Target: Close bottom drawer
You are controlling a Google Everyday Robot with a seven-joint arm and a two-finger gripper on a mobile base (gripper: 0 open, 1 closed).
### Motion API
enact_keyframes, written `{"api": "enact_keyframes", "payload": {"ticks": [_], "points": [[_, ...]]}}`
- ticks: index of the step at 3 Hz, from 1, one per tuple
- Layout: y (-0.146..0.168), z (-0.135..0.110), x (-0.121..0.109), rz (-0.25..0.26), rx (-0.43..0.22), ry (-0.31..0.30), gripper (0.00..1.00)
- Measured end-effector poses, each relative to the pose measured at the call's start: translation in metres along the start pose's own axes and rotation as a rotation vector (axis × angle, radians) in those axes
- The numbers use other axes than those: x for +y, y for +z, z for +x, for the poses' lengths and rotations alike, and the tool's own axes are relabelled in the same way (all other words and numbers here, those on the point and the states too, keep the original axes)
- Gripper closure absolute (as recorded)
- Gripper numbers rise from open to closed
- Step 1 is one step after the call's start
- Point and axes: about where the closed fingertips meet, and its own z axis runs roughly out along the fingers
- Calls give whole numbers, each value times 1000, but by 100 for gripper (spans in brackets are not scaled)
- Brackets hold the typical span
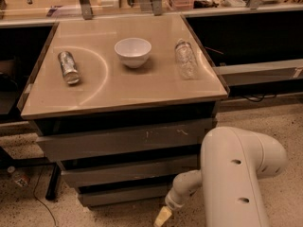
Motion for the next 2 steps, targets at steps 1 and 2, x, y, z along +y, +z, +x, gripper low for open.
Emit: {"api": "enact_keyframes", "payload": {"ticks": [1, 2], "points": [[0, 0, 0, 0, 0, 0, 18], [0, 0, 0, 0, 0, 0, 42]]}}
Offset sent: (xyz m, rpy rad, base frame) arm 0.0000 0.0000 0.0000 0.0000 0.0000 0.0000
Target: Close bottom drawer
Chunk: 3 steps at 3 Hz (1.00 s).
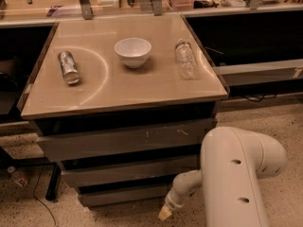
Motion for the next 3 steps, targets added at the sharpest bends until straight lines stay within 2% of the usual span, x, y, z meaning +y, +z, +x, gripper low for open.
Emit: {"api": "enact_keyframes", "payload": {"ticks": [1, 2, 3], "points": [[0, 0, 0, 0, 0, 0, 64], [0, -9, -10, 43, -7, -2, 88], [-2, -20, -23, 108, -17, -11, 100]]}}
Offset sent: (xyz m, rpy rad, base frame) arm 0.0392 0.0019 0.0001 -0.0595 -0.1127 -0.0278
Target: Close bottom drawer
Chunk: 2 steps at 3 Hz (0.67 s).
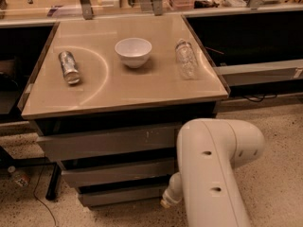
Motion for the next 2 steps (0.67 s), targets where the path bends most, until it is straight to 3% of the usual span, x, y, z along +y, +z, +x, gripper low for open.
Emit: {"api": "enact_keyframes", "payload": {"ticks": [2], "points": [[-5, -13, -28, 117, -53, 34, 100]]}}
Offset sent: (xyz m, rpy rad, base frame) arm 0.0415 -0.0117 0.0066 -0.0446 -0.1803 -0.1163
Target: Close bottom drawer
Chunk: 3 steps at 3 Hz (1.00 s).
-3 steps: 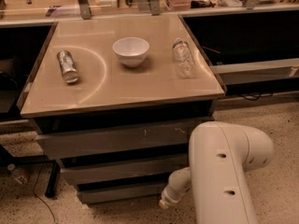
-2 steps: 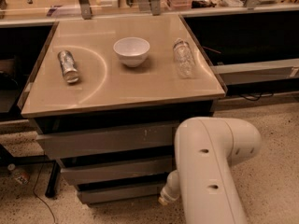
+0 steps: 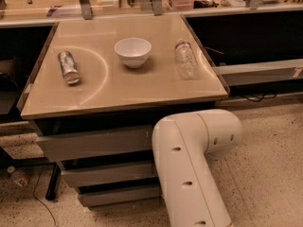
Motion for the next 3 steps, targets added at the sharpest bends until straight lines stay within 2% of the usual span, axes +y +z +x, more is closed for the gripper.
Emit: {"api": "enact_keyframes", "payload": {"ticks": [1, 3], "points": [[0, -4, -3, 10, -15, 0, 82], [0, -4, -3, 10, -15, 0, 35]]}}
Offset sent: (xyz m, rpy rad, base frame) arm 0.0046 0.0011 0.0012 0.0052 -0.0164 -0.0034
